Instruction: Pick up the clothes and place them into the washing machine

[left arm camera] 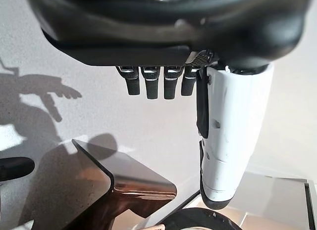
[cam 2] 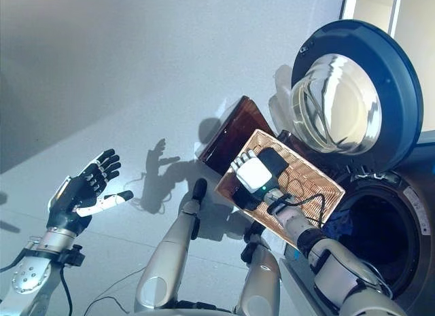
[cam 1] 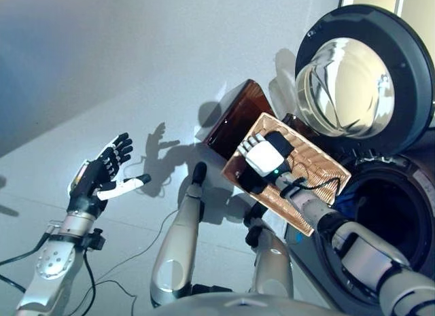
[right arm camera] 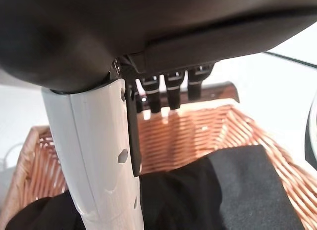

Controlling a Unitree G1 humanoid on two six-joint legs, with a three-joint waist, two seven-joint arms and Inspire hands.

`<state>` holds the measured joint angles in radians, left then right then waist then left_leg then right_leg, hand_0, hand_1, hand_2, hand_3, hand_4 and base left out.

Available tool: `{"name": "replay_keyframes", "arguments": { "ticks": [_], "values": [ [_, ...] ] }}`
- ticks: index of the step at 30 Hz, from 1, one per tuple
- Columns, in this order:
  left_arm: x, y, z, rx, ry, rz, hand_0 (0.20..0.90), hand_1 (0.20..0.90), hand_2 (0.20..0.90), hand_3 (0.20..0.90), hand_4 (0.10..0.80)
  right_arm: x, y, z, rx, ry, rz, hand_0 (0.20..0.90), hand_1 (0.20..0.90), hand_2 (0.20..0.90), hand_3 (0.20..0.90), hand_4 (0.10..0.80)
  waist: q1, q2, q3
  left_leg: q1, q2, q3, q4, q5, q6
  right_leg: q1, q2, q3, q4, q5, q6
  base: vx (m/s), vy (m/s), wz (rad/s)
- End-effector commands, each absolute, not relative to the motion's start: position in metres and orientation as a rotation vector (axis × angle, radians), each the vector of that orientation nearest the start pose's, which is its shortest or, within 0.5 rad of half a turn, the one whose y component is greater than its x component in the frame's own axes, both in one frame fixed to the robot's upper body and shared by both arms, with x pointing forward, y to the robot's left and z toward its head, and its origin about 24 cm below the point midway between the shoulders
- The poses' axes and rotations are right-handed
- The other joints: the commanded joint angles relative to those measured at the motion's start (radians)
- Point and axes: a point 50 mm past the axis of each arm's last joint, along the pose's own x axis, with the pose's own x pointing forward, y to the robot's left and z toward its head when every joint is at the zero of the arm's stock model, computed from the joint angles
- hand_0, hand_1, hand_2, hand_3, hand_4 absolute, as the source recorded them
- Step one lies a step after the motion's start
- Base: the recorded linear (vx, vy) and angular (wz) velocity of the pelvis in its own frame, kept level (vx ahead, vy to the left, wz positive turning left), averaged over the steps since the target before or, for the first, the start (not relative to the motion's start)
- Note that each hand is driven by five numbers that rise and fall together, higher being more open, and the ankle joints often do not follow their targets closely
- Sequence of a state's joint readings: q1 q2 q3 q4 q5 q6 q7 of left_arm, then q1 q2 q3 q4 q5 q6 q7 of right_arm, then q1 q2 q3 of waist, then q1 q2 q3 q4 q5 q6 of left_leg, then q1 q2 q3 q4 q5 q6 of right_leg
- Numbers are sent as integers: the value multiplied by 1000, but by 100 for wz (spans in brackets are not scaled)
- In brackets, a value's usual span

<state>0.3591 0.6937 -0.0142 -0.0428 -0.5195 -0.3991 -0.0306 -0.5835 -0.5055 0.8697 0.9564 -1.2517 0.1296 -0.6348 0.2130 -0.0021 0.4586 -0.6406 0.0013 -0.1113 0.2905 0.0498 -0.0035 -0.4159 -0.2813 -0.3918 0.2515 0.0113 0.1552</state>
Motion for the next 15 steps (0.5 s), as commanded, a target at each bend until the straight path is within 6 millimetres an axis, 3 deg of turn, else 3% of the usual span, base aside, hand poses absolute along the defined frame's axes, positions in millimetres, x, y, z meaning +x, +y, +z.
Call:
{"name": "replay_keyframes", "arguments": {
  "ticks": [1,15],
  "values": [
    [170,276,92,202,-222,-40,900,900,900,900,800,304,-215,-13,-2247,-331,295,900,900,900,900,800,-3,-17,-20,-52,71,-44,19,-6,-105,-29,-81,104,-30,106,76,0,0,0],
    [170,277,100,197,-263,-22,900,900,900,900,800,306,-232,-5,-2290,-302,264,900,900,900,900,800,-14,1,7,-135,59,-39,72,-16,-96,-135,-94,139,32,102,69,-15,17,-1]
  ]
}}
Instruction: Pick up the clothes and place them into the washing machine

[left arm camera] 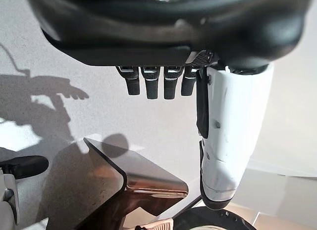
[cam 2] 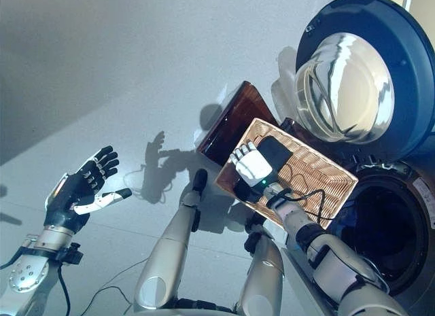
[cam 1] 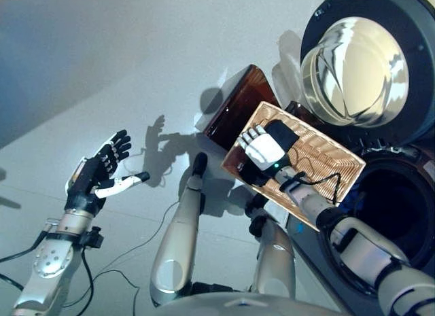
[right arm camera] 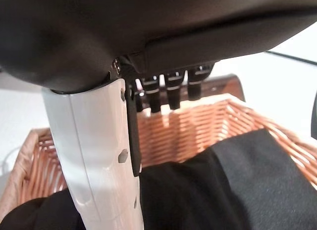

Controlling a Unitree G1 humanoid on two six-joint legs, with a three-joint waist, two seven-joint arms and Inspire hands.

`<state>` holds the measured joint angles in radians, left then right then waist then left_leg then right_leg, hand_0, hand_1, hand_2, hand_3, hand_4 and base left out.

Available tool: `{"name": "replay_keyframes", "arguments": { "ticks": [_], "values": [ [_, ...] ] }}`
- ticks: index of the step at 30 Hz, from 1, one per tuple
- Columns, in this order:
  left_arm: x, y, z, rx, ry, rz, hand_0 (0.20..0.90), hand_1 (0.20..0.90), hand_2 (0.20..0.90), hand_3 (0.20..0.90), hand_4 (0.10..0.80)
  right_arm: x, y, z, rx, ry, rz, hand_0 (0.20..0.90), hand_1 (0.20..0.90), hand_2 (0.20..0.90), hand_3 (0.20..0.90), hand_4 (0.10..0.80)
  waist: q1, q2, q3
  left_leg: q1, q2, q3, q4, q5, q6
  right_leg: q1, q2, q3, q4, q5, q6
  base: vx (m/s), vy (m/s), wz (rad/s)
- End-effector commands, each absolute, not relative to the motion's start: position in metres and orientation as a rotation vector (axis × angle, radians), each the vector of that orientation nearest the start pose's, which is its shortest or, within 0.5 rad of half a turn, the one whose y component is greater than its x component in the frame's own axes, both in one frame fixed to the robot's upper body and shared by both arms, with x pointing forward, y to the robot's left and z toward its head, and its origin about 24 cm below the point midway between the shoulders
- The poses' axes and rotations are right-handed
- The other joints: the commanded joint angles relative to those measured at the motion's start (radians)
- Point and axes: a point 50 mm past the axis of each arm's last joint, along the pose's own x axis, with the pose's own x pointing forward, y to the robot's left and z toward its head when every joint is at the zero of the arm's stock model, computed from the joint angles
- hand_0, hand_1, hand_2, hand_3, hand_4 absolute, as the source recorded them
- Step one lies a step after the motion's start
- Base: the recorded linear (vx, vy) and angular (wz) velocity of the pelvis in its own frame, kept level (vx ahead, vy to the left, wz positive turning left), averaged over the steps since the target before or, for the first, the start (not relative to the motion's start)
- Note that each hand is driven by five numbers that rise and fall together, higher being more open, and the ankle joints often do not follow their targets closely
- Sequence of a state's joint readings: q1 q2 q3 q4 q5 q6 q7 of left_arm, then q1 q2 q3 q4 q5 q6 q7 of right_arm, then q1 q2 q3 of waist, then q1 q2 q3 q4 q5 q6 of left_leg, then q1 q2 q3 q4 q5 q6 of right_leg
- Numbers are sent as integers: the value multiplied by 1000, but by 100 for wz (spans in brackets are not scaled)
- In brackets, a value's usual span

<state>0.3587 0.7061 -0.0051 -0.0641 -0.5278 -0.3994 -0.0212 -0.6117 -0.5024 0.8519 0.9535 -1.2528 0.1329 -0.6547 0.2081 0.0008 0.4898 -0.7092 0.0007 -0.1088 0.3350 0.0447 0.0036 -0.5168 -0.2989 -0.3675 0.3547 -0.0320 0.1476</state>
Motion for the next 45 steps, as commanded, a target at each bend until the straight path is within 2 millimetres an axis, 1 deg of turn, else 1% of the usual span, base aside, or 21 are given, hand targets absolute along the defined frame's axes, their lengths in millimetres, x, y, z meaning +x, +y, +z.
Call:
{"name": "replay_keyframes", "arguments": {
  "ticks": [1,4,11,17,18,19,20,21,25,35,45],
  "values": [
    [170,278,100,198,-265,-18,900,900,900,900,800,305,-234,-5,-2291,-293,261,900,900,900,900,800,-9,1,-24,-76,60,-41,34,-13,-102,-46,-78,117,-61,142,76,-27,37,2],
    [170,280,102,204,-270,-10,900,900,900,900,800,305,-237,-4,-2299,-286,258,900,900,900,900,800,-12,2,-25,-94,56,-41,54,-21,-100,-71,-79,128,-35,135,74,-9,11,0],
    [168,285,104,221,-270,1,900,900,900,900,800,304,-247,-1,-2312,-259,238,900,900,900,900,800,-22,10,-37,-138,58,-42,102,-38,-96,-133,-88,147,31,115,74,-14,20,-3],
    [167,286,102,229,-257,6,900,900,900,900,800,306,-254,3,-2327,-232,208,900,900,900,900,800,-24,18,-44,-158,62,-42,113,-38,-95,-162,-91,156,58,106,72,-3,4,-1],
    [167,286,102,231,-255,5,900,900,900,900,800,306,-256,3,-2332,-221,203,661,661,661,661,629,-25,19,-46,-160,60,-42,116,-39,-94,-169,-91,159,63,107,72,-5,4,-3],
    [167,287,101,228,-254,6,900,900,900,900,800,306,-257,3,-2331,-209,197,540,540,540,540,543,-24,20,-48,-162,61,-43,116,-38,-94,-173,-92,161,66,107,73,0,0,0],
    [167,287,101,228,-254,7,900,900,900,900,800,305,-258,3,-2332,-202,193,395,395,395,395,439,-24,20,-48,-163,61,-43,117,-38,-94,-175,-92,162,68,107,73,0,0,0],
    [167,288,101,229,-254,10,900,900,900,900,800,305,-258,3,-2328,-197,188,200,200,200,200,300,-26,20,-50,-167,61,-44,118,-38,-94,-177,-92,162,69,107,74,0,0,0],
    [167,289,101,235,-253,15,900,900,900,900,800,304,-261,3,-2325,-177,171,200,200,200,200,300,-29,21,-59,-172,63,-43,119,-36,-94,-187,-93,164,75,106,75,0,0,0],
    [166,292,98,239,-244,36,900,900,900,900,800,304,-262,2,-2316,-165,161,200,200,200,200,300,-31,19,-70,-170,65,-43,111,-34,-94,-191,-94,164,79,106,76,0,0,0],
    [167,291,97,239,-240,30,900,900,900,900,800,305,-264,4,-2311,-151,143,200,200,200,200,300,-28,19,-68,-164,69,-43,105,-32,-94,-181,-95,162,78,106,77,0,0,0]
  ]
}}
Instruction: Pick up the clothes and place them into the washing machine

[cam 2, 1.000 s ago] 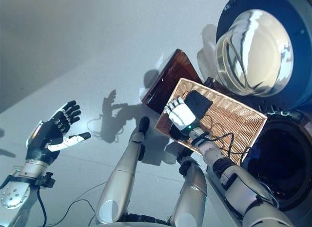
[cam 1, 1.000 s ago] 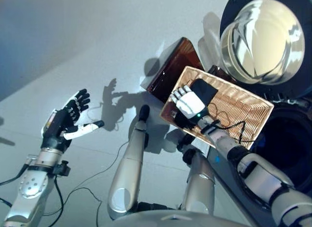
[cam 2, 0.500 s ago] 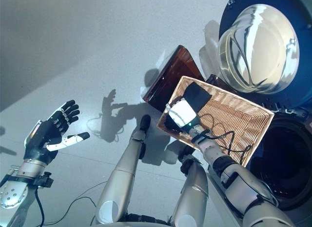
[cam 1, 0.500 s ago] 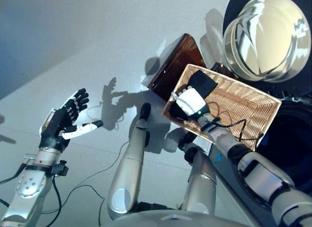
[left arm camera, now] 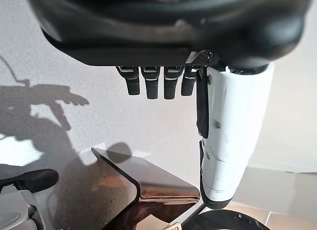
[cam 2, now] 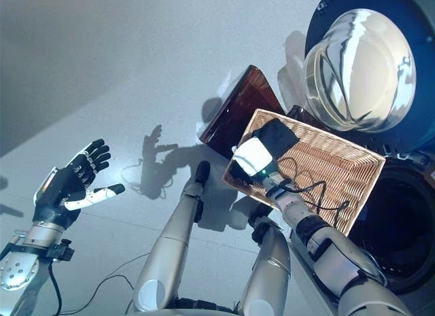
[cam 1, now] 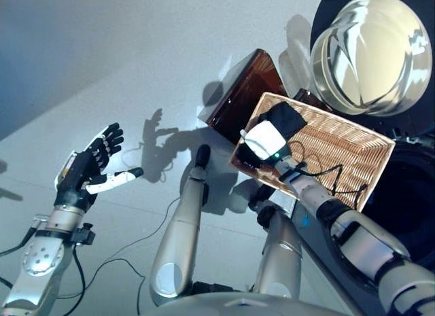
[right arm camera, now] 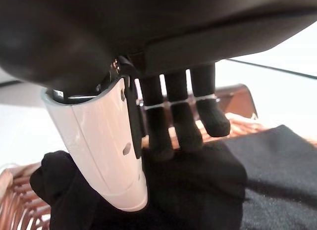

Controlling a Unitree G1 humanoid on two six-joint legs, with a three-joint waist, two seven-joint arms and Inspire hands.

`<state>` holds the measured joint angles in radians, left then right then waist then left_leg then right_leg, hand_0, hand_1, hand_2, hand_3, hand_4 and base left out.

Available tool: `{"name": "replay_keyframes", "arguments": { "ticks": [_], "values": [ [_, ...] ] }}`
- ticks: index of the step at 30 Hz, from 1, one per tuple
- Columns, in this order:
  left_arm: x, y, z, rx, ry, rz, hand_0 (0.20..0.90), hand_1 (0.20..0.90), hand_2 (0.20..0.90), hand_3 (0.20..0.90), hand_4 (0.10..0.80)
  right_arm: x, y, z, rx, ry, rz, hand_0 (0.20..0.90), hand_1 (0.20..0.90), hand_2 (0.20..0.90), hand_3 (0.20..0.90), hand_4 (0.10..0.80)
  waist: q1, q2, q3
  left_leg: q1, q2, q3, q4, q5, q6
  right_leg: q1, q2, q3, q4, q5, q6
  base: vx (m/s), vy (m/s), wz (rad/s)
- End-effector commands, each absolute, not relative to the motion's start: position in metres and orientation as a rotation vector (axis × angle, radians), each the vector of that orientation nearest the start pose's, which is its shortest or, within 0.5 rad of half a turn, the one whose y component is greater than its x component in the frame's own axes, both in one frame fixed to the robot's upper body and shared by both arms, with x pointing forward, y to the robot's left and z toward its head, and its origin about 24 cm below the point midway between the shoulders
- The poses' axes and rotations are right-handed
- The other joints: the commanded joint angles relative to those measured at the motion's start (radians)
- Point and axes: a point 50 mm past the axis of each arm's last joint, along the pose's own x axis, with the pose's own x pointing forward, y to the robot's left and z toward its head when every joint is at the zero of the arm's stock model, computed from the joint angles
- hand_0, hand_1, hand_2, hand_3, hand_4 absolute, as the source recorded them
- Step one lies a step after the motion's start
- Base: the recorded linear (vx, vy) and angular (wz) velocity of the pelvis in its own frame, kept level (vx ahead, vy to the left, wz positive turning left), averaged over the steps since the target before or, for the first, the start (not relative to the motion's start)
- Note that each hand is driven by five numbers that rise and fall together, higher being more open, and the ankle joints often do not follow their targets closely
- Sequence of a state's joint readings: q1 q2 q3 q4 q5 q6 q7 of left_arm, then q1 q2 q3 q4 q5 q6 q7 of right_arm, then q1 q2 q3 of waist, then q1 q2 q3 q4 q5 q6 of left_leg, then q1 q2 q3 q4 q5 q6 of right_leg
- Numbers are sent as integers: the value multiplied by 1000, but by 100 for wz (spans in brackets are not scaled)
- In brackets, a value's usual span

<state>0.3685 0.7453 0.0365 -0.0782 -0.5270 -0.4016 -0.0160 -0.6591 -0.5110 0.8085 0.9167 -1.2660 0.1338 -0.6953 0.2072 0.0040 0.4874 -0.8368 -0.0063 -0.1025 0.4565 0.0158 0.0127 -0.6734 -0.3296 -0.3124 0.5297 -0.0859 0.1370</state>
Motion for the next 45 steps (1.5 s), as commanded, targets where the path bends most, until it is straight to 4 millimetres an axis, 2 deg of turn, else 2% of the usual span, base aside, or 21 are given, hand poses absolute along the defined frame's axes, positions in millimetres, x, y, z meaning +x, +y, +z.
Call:
{"name": "replay_keyframes", "arguments": {
  "ticks": [1,18,27,35,45],
  "values": [
    [167,291,97,239,-240,30,900,900,900,900,800,305,-264,4,-2311,-150,142,200,200,200,200,300,-27,16,-65,-36,76,-50,-17,-3,-103,-24,-65,107,-97,160,88,0,0,0],
    [171,283,94,205,-247,15,900,900,900,900,800,299,-258,3,-2108,-157,-19,200,200,200,200,300,-38,0,-91,100,93,-33,-94,12,-114,109,-62,85,-177,177,97,15,-10,0],
    [170,284,84,193,-209,26,900,900,900,900,800,282,-263,-12,-2028,-99,-29,200,200,200,200,300,-49,-18,-119,200,104,-20,-177,40,-122,221,-49,62,-280,203,104,35,-19,-5],
    [169,283,80,184,-202,31,900,900,900,900,800,276,-265,-13,-1988,-104,-46,200,200,200,200,300,-61,-31,-134,229,102,-15,-217,65,-122,258,-44,60,-333,225,107,18,-16,-5],
    [166,283,78,175,-204,48,900,900,900,900,800,277,-262,-13,-1971,-115,-58,200,200,200,200,300,-64,-26,-136,219,105,-14,-211,65,-123,252,-42,61,-331,222,104,0,0,0]
  ]
}}
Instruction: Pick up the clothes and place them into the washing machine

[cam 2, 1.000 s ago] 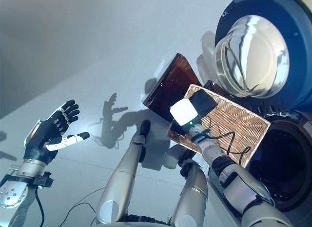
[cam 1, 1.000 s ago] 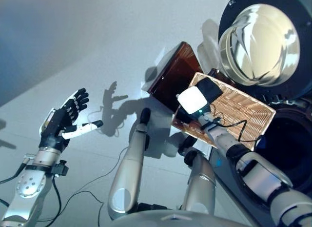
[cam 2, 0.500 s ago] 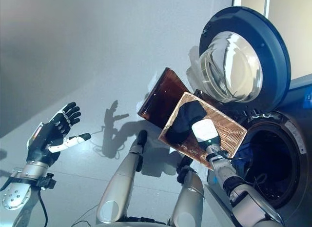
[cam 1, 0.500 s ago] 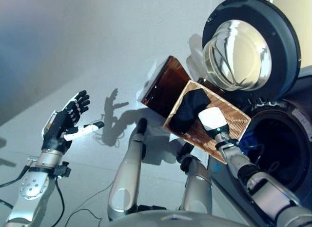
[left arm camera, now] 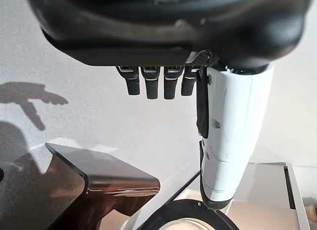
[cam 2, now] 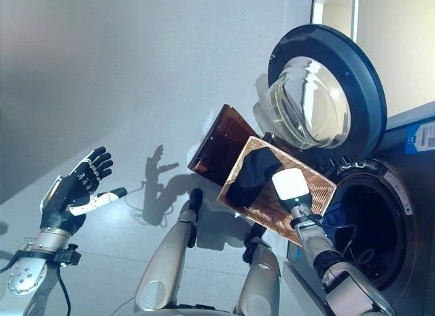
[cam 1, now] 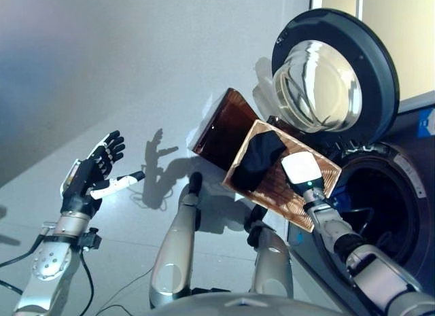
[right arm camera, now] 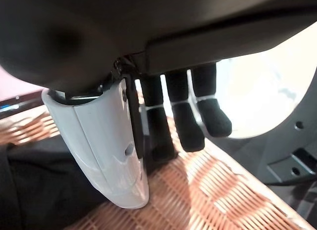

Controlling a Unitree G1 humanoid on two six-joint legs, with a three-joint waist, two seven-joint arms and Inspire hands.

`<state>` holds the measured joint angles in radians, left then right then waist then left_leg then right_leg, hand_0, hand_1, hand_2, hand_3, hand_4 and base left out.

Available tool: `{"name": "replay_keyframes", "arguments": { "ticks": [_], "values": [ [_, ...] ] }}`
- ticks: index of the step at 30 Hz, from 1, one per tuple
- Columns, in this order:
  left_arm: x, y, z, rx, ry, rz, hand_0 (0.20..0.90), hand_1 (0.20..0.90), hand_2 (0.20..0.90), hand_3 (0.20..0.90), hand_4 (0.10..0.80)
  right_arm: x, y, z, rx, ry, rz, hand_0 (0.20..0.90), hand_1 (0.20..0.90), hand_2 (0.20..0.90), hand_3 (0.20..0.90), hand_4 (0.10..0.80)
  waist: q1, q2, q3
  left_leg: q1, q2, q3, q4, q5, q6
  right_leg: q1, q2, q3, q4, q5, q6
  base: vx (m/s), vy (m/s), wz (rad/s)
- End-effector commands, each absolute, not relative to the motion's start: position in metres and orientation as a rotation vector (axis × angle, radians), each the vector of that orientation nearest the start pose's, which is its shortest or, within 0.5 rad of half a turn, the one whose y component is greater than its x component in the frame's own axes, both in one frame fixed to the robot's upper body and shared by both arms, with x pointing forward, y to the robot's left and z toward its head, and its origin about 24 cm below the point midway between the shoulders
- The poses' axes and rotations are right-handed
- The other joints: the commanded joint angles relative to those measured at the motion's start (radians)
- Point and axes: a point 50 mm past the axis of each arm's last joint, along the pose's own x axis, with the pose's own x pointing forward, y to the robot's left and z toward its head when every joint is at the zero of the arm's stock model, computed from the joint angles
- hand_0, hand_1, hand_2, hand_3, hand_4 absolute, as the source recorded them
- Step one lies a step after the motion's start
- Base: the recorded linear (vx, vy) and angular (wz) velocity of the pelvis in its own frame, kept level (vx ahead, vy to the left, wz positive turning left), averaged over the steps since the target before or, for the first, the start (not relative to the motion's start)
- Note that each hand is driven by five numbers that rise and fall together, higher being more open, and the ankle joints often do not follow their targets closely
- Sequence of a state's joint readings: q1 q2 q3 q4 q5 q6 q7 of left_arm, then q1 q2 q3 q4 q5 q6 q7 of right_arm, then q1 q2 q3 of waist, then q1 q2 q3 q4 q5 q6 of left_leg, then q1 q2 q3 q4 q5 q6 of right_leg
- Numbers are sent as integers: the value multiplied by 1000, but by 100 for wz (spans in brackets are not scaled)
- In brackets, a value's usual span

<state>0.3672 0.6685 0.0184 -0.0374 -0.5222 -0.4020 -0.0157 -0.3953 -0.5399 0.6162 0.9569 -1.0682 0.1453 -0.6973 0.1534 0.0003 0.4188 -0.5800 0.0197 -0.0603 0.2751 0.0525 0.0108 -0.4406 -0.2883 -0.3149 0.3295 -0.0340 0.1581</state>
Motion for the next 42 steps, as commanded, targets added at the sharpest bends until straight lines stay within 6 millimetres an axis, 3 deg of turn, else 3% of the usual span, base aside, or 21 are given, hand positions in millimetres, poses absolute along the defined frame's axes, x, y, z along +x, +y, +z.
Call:
{"name": "replay_keyframes", "arguments": {
  "ticks": [1,2,7,16,18,19,25,26,29,39,42],
  "values": [
    [166,283,79,176,-204,49,900,900,900,900,800,278,-261,-13,-1971,-123,-54,625,625,625,625,604,-10,-23,-68,-38,81,-56,-30,29,-121,20,-82,63,-131,169,82,0,0,0],
    [166,283,78,177,-203,50,900,900,900,900,800,278,-260,-13,-1969,-130,-54,900,900,900,900,800,-9,-23,-68,-38,81,-56,-30,28,-121,19,-82,63,-130,168,82,32,-25,0],
    [166,283,77,173,-206,69,900,900,900,900,800,278,-244,-15,-1803,-131,-98,900,900,900,900,800,-9,-21,-63,-41,85,-55,-19,18,-122,19,-78,66,-122,159,80,0,0,0],
    [164,286,65,175,-174,164,900,900,900,900,800,275,-203,-16,-1121,-89,-264,900,900,900,900,800,-25,-22,-54,-48,87,-48,-14,20,-118,6,-76,77,-120,162,77,0,0,0],
    [162,288,64,189,-165,200,900,900,900,900,800,277,-183,-18,-871,-41,-315,900,900,900,900,800,-27,-15,-47,-55,84,-44,-11,22,-116,-3,-78,83,-118,163,76,0,0,0],
    [162,288,64,189,-166,200,900,900,900,900,800,277,-183,-18,-870,-41,-315,900,900,900,900,800,-27,-15,-47,-55,84,-44,-11,22,-116,-3,-79,83,-118,163,76,0,0,0],
    [163,288,67,211,-164,230,900,900,900,900,800,293,-127,-5,-399,-10,-307,900,900,900,900,800,-10,6,-27,-73,79,-36,3,25,-114,-19,-84,91,-116,172,73,-20,10,-4],
    [163,288,67,211,-164,230,900,900,900,900,800,293,-127,-5,-399,-10,-307,900,900,900,900,800,-10,6,-27,-73,79,-36,3,25,-114,-19,-84,91,-116,172,73,-31,21,-6],
    [167,284,67,216,-156,225,900,900,900,900,800,303,-104,3,-175,44,-330,900,900,900,900,800,6,19,-18,-82,76,-35,6,26,-113,-27,-87,93,-113,177,71,-19,15,-2],
    [174,276,66,206,-146,219,900,900,900,900,800,307,-96,2,113,154,-495,900,900,900,900,800,16,28,-7,-86,72,-34,10,22,-113,-27,-88,86,-111,180,72,0,0,0],
    [175,274,66,201,-147,216,900,900,900,900,800,307,-98,7,118,129,-514,900,900,900,900,800,14,28,-4,-82,72,-33,7,21,-112,-25,-88,86,-112,183,73,0,0,0]
  ]
}}
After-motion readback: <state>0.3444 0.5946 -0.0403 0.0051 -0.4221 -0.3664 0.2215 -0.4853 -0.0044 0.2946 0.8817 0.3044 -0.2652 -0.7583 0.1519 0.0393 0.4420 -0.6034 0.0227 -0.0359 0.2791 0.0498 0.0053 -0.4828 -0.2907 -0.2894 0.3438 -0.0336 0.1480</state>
